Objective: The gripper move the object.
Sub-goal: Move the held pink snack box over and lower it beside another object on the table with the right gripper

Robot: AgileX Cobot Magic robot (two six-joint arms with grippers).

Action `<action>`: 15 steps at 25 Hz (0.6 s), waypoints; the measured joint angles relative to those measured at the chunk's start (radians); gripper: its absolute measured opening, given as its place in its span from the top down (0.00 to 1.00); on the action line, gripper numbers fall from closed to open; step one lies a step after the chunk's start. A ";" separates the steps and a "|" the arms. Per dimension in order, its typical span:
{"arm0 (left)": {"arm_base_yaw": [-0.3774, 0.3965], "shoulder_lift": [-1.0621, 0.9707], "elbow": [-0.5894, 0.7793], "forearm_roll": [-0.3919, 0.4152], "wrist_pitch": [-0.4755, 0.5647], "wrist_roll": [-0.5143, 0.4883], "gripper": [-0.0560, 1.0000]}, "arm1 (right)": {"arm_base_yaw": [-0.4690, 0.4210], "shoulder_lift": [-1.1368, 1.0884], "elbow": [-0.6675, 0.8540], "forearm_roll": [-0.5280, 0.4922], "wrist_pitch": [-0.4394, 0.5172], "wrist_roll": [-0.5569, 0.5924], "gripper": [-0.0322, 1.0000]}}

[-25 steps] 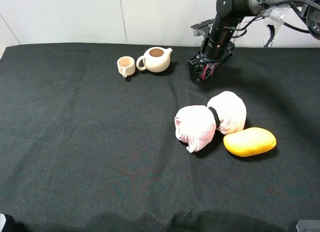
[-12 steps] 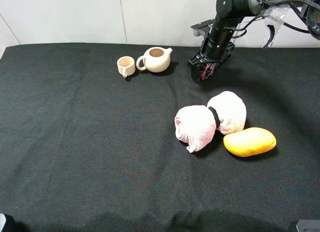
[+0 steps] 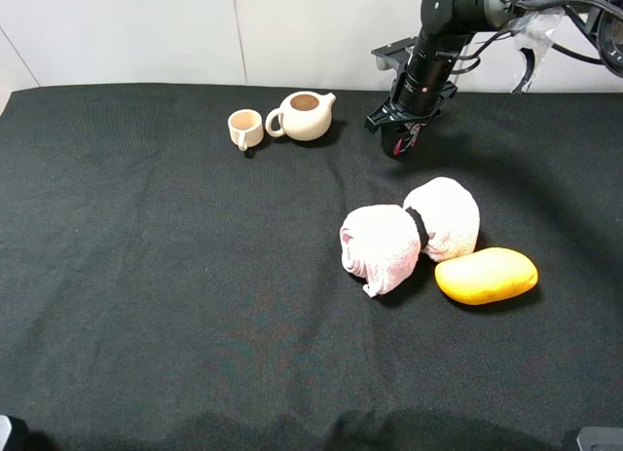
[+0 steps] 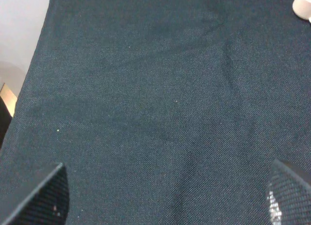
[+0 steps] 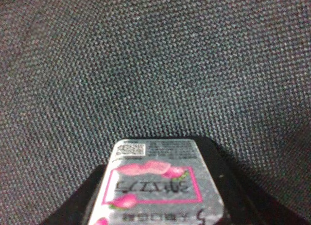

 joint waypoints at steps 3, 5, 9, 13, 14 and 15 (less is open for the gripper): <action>0.000 0.000 0.000 0.000 0.000 0.000 0.14 | 0.000 0.000 0.000 0.000 0.015 0.000 0.64; 0.000 0.000 0.000 0.000 0.000 0.000 0.14 | 0.000 0.000 -0.003 0.000 0.034 0.000 0.64; 0.000 0.000 0.000 0.000 0.000 0.000 0.14 | 0.000 -0.011 -0.003 0.000 0.099 0.000 0.64; 0.000 0.000 0.000 0.000 0.000 0.000 0.14 | 0.000 -0.063 -0.003 0.003 0.154 0.000 0.64; 0.000 0.000 0.000 0.000 0.000 0.000 0.14 | 0.000 -0.082 -0.003 0.004 0.170 0.000 0.64; 0.000 0.000 0.000 0.000 0.000 0.000 0.14 | 0.000 -0.098 -0.003 0.004 0.184 0.000 0.64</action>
